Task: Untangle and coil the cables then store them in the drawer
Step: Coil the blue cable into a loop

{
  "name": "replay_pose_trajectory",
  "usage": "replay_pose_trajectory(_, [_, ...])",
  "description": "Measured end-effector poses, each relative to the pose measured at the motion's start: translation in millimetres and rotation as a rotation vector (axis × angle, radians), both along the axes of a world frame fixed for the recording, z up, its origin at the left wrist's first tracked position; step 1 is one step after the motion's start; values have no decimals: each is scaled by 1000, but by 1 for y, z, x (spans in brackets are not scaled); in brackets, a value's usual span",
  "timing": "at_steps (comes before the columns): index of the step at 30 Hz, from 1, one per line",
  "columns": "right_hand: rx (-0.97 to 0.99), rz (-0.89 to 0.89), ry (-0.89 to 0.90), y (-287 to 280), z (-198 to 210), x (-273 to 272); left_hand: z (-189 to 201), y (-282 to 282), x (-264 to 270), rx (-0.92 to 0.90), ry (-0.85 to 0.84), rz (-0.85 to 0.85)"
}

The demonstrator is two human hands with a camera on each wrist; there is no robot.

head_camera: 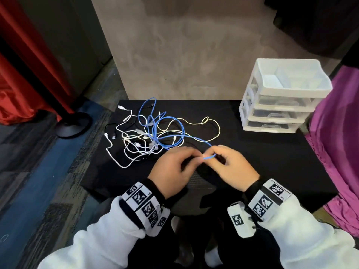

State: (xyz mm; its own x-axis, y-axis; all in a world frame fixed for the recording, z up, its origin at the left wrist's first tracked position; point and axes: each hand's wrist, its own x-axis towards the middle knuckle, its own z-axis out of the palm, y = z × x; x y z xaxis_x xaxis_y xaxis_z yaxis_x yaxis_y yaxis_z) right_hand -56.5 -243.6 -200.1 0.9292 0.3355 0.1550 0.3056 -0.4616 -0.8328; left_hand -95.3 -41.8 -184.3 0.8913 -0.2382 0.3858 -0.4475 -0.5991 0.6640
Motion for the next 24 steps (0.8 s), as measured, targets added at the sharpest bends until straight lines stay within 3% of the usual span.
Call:
replay_pose_trajectory(5, [278, -68, -46, -4, 41, -1, -10, 32, 6, 85, 12, 73])
replay_pose_trajectory(11, [559, -204, -166, -44, 81, -1, -21, 90, 18, 53, 71, 400])
replay_pose_trajectory(14, [430, -211, -132, -60, 77, 4, -11, 101, 20, -29, 77, 451])
replay_pose_trajectory(17, [272, -201, -46, -69, 62, 10, -1, 97, 21, -231, 110, 491])
replay_pose_trajectory(22, [-262, -302, -49, -71, 39, 14, 9, 78, 18, -369, 141, 421])
replay_pose_trajectory(24, [-318, -312, -81, -68, 40, 9, 14, 67, 15, -444, 186, 390])
